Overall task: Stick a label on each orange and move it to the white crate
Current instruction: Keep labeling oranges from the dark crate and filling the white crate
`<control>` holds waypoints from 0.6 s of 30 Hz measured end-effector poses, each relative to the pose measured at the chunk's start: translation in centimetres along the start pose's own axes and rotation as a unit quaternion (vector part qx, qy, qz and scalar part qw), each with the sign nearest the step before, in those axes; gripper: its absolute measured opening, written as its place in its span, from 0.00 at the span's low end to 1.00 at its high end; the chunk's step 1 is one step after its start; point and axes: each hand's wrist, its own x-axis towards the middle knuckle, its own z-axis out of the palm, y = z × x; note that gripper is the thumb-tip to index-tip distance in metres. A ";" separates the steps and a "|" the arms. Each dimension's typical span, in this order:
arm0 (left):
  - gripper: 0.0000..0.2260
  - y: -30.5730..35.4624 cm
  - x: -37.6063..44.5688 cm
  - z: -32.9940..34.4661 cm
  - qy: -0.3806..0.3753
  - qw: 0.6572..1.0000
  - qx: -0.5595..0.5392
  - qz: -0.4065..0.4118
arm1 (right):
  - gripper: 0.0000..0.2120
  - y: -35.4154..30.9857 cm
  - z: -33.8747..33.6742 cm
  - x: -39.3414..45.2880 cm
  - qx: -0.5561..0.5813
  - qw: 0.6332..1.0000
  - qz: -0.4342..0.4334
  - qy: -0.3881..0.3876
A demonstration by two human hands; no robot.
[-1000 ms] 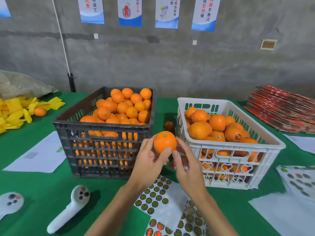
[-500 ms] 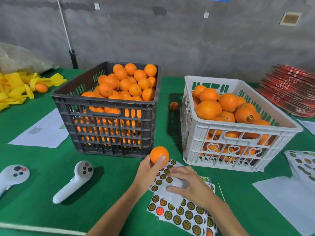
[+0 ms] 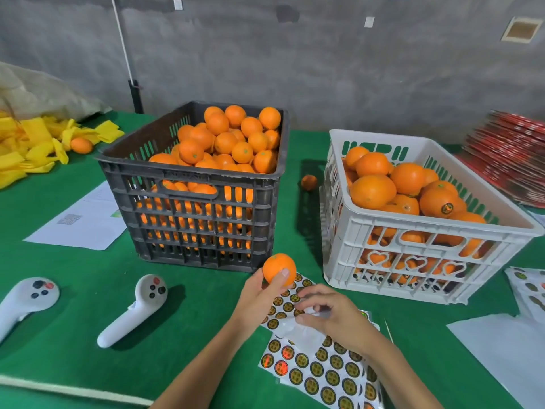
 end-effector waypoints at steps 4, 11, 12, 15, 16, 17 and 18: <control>0.28 -0.1 -0.1 0.0 -0.004 1.000 0.011 0.002 | 0.05 -0.4 -0.1 0.0 0.020 1.000 0.017 -0.004; 0.30 -0.1 -0.1 0.1 -0.004 1.000 0.028 0.000 | 0.11 -0.8 0.2 -0.2 0.020 1.000 0.011 -0.004; 0.29 -0.1 -0.1 0.1 -0.006 1.000 0.029 -0.002 | 0.13 -0.7 0.3 -0.3 0.003 1.000 0.002 0.001; 0.26 -0.2 -0.1 0.1 -0.009 1.000 0.027 -0.002 | 0.18 -0.3 0.4 -0.4 -0.086 0.995 -0.045 -0.002; 0.26 -0.2 -0.1 0.1 -0.008 1.000 0.027 -0.003 | 0.20 -0.3 0.3 -0.4 -0.106 0.993 -0.055 -0.007; 0.27 -0.2 -0.1 0.1 -0.007 1.000 0.026 -0.004 | 0.20 -0.2 0.2 -0.3 -0.113 0.992 -0.059 -0.007; 0.27 -0.2 0.0 0.1 -0.007 1.000 0.025 -0.005 | 0.19 -0.2 0.2 -0.2 -0.108 0.993 -0.056 -0.002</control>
